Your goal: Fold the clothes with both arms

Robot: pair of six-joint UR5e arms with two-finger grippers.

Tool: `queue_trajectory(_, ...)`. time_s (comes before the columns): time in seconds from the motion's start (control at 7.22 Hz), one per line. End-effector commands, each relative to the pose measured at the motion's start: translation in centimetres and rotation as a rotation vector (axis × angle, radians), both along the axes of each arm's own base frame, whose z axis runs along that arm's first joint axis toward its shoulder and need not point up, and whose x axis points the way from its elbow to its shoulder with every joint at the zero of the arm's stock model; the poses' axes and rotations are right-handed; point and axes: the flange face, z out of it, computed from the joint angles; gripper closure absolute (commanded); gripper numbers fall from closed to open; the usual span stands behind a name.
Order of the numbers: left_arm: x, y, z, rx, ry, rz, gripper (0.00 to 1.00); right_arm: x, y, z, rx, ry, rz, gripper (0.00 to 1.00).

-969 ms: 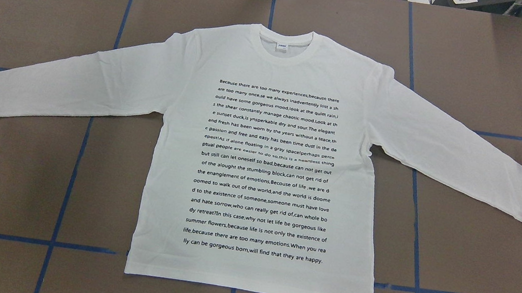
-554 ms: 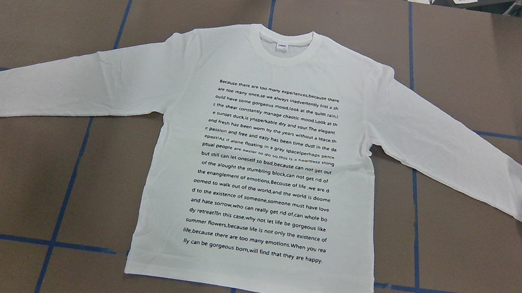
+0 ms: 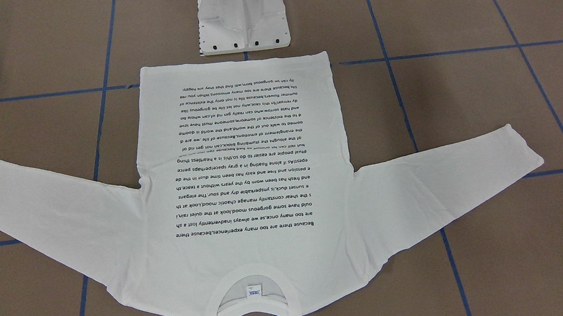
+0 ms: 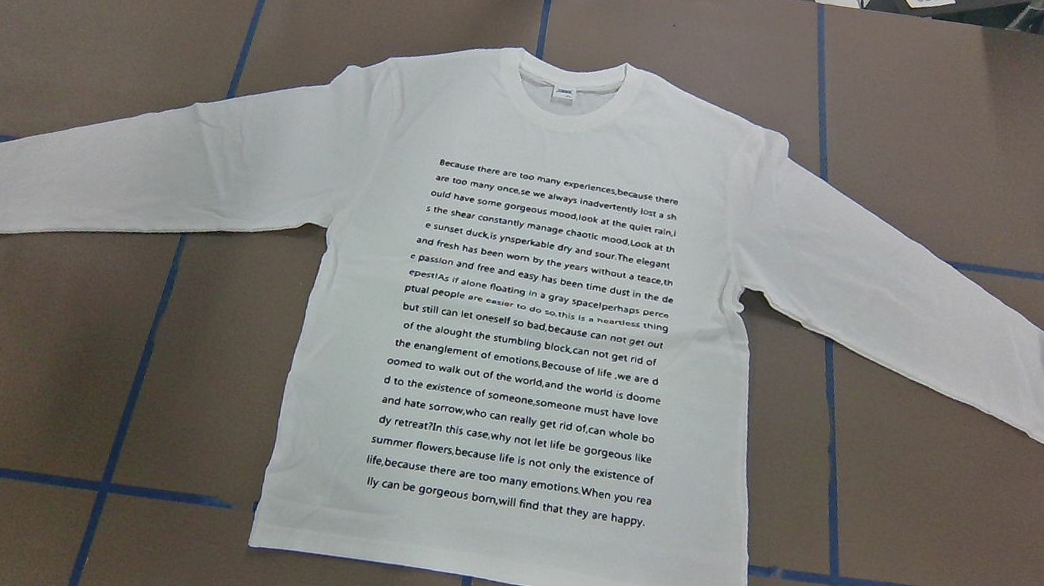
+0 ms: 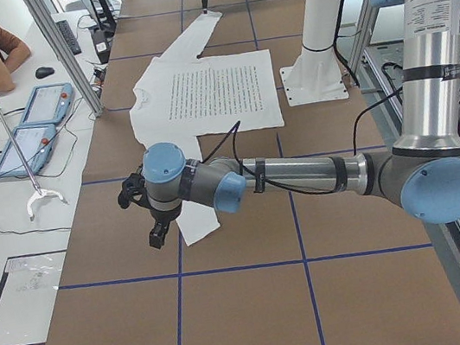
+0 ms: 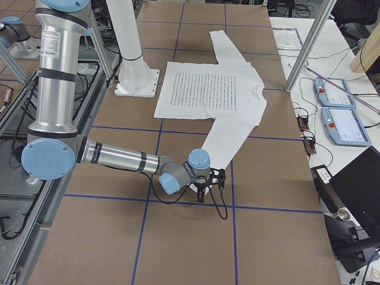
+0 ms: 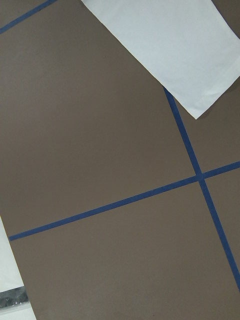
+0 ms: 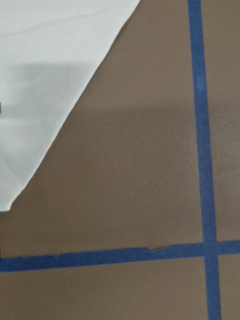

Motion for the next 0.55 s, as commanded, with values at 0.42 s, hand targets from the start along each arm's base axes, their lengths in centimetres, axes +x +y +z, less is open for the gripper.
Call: queue_trajectory(0.42, 0.15, 0.12, 0.07, -0.002, 0.021, 0.009, 0.01, -0.73, -0.03, -0.06, -0.002, 0.004, -0.012, 0.22)
